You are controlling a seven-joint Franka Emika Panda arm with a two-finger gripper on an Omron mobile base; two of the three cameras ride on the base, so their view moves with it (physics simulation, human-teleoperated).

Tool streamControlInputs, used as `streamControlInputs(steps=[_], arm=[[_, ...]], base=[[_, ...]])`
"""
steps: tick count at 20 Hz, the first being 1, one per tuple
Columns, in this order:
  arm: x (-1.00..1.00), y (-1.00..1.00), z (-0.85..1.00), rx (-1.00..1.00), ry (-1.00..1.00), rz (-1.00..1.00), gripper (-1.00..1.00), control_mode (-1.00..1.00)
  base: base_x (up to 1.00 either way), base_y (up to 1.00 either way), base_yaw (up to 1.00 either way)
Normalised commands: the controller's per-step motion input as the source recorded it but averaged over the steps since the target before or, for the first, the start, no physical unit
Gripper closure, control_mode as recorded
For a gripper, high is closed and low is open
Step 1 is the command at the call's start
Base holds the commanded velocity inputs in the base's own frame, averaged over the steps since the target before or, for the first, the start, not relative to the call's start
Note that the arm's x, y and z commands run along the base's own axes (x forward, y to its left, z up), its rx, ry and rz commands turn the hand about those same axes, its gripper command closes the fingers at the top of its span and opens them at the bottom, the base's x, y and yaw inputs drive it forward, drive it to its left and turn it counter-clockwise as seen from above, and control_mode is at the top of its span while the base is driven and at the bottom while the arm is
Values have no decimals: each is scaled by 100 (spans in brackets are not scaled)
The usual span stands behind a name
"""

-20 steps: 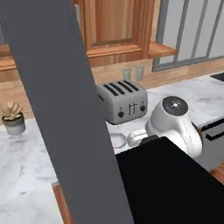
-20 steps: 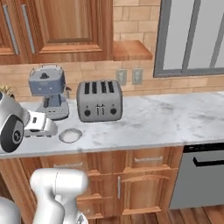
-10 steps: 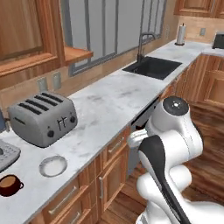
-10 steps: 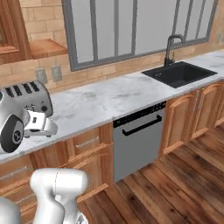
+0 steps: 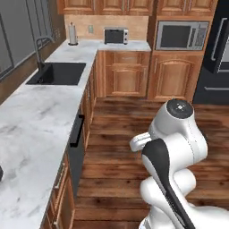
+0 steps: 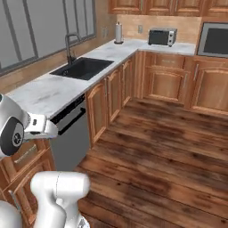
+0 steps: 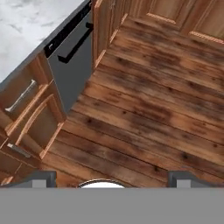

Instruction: Take a sugar cube from the saucer and place it inside the coffee. Then, grab milk from the fridge and place it next to the coffee on the counter to sweeten the coffee.

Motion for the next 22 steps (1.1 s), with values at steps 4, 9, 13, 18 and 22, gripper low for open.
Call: streamControlInputs(steps=[4, 9, 13, 18, 22], arm=[[0, 0, 0, 0, 0, 0, -100, 100], [0, 0, 0, 0, 0, 0, -100, 100], [0, 0, 0, 0, 0, 0, -100, 100], [0, 0, 0, 0, 0, 0, -100, 100], [0, 0, 0, 0, 0, 0, -100, 100]], base=[[19, 6, -88], [31, 2, -85], [98, 13, -53], [100, 0, -20], [100, 0, -13]])
